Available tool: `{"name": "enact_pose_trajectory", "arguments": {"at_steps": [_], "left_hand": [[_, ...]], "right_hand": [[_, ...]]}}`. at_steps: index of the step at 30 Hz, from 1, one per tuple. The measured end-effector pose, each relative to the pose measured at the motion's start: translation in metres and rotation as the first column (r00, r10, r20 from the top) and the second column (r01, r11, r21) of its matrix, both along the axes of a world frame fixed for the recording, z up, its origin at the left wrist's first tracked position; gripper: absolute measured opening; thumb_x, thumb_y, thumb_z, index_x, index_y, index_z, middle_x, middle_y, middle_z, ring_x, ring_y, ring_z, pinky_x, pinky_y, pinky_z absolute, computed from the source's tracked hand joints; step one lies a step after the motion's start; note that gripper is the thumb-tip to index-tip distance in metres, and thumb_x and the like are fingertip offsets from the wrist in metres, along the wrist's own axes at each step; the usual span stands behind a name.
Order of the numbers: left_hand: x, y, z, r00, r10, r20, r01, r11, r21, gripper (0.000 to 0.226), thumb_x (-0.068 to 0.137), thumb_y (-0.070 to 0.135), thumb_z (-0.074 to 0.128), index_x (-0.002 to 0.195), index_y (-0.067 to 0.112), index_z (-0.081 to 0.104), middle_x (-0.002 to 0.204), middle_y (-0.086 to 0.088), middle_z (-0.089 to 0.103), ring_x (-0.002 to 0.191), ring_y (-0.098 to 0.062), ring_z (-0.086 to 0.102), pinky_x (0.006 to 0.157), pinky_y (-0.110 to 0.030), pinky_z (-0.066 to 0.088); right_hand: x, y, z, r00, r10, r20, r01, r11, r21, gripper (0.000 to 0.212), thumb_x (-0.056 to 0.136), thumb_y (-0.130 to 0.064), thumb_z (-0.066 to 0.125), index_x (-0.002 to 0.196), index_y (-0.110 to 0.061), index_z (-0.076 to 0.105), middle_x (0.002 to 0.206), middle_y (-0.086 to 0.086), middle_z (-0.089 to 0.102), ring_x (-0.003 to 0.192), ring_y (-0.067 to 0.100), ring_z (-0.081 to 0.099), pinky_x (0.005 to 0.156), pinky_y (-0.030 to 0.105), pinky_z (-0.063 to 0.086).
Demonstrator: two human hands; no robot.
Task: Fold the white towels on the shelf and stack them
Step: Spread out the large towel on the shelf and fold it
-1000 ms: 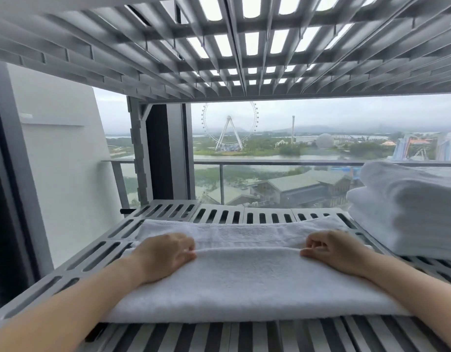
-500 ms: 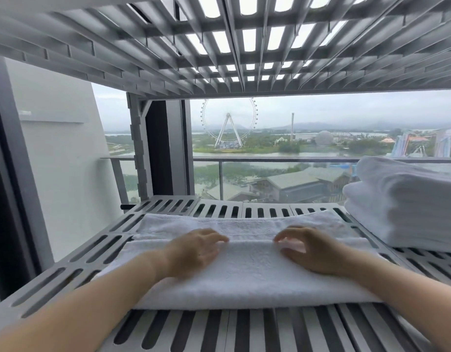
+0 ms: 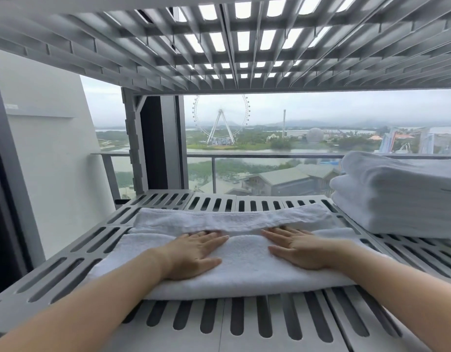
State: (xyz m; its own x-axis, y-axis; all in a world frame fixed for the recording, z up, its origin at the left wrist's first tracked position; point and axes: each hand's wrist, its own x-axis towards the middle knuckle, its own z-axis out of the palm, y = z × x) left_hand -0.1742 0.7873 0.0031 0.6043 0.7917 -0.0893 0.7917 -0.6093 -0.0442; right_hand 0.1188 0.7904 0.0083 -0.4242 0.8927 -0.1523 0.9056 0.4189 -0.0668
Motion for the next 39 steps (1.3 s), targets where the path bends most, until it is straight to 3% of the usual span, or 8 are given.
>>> {"name": "enact_pose_trajectory", "arguments": {"at_steps": [3,6,10,16,21,30,35,39], "left_hand": [[-0.001,-0.001,0.004,1.000,0.005,0.017,-0.006,0.998,0.063,0.058,0.094,0.061,0.020,0.146,0.044,0.001,0.157,0.015,0.004,0.144,-0.008,0.008,0.118,-0.040,0.014],[-0.005,-0.003,0.007,0.969,-0.086,0.233,0.010,0.950,0.312,0.036,0.096,0.048,0.037,0.129,0.038,0.048,0.131,0.016,0.053,0.111,-0.006,0.056,0.085,-0.023,0.050],[-0.005,0.009,0.005,0.956,-0.080,0.283,-0.067,0.876,0.477,0.019,0.095,0.024,0.050,0.109,0.026,0.063,0.115,0.011,0.062,0.092,-0.007,0.063,0.077,-0.019,0.053],[0.004,0.036,0.016,0.975,0.127,0.184,-0.179,0.936,0.304,0.030,0.094,0.028,0.052,0.124,0.024,0.055,0.126,0.008,0.055,0.106,-0.015,0.060,0.088,-0.031,0.051],[0.002,0.048,0.021,0.970,0.243,0.029,-0.242,0.935,0.260,0.030,0.097,0.035,0.042,0.122,0.022,0.053,0.121,0.004,0.058,0.109,-0.019,0.057,0.092,-0.035,0.047],[0.005,0.063,0.015,0.932,0.322,0.166,-0.361,0.857,0.367,0.043,0.088,-0.004,0.043,0.121,0.021,0.055,0.113,0.000,0.058,0.099,-0.021,0.059,0.082,-0.033,0.051],[0.002,0.055,0.022,0.933,0.255,0.253,-0.354,0.772,0.527,0.039,0.084,-0.011,0.038,0.104,0.015,0.060,0.096,-0.001,0.062,0.090,-0.020,0.059,0.070,-0.027,0.048],[-0.004,0.030,0.032,0.944,0.129,0.302,-0.290,0.759,0.582,0.048,0.082,-0.013,0.035,0.109,0.017,0.060,0.097,-0.001,0.064,0.092,-0.022,0.059,0.074,-0.035,0.054]], "right_hand": [[0.003,0.003,0.003,0.988,-0.006,-0.152,0.024,0.993,0.113,0.047,0.097,-0.051,0.028,0.140,-0.036,0.037,0.149,-0.011,0.034,0.139,0.013,0.028,0.116,0.038,0.021],[0.008,0.006,0.008,0.978,0.064,-0.196,0.024,0.908,0.418,0.024,0.093,-0.025,0.046,0.106,-0.025,0.066,0.112,-0.006,0.068,0.103,0.014,0.062,0.090,0.036,0.049],[0.010,0.020,0.012,0.990,0.091,-0.110,-0.024,0.865,0.501,0.031,0.087,-0.008,0.051,0.112,-0.024,0.063,0.119,-0.005,0.062,0.104,0.016,0.060,0.088,0.035,0.050],[-0.003,0.047,0.015,0.997,0.074,0.027,-0.079,0.906,0.416,0.057,0.082,0.003,0.051,0.135,-0.018,0.047,0.134,0.002,0.053,0.122,0.021,0.051,0.101,0.033,0.043],[-0.005,0.061,0.011,0.997,0.014,0.069,-0.043,0.901,0.432,0.054,0.082,0.006,0.043,0.130,-0.016,0.050,0.130,0.005,0.057,0.120,0.023,0.053,0.100,0.034,0.044],[-0.005,0.069,0.014,0.998,-0.048,0.044,0.023,0.892,0.451,0.034,0.081,0.004,0.038,0.098,-0.014,0.060,0.108,0.012,0.065,0.103,0.025,0.060,0.081,0.028,0.044],[-0.005,0.064,0.015,0.995,-0.080,-0.057,0.098,0.760,0.643,0.032,0.081,0.004,0.042,0.104,-0.012,0.058,0.104,0.007,0.063,0.100,0.027,0.059,0.083,0.032,0.044],[-0.004,0.048,0.021,0.991,-0.019,-0.135,0.122,0.560,0.819,0.024,0.059,0.009,0.069,0.070,-0.009,0.058,0.063,0.005,0.060,0.059,0.028,0.061,0.055,0.032,0.047]]}}
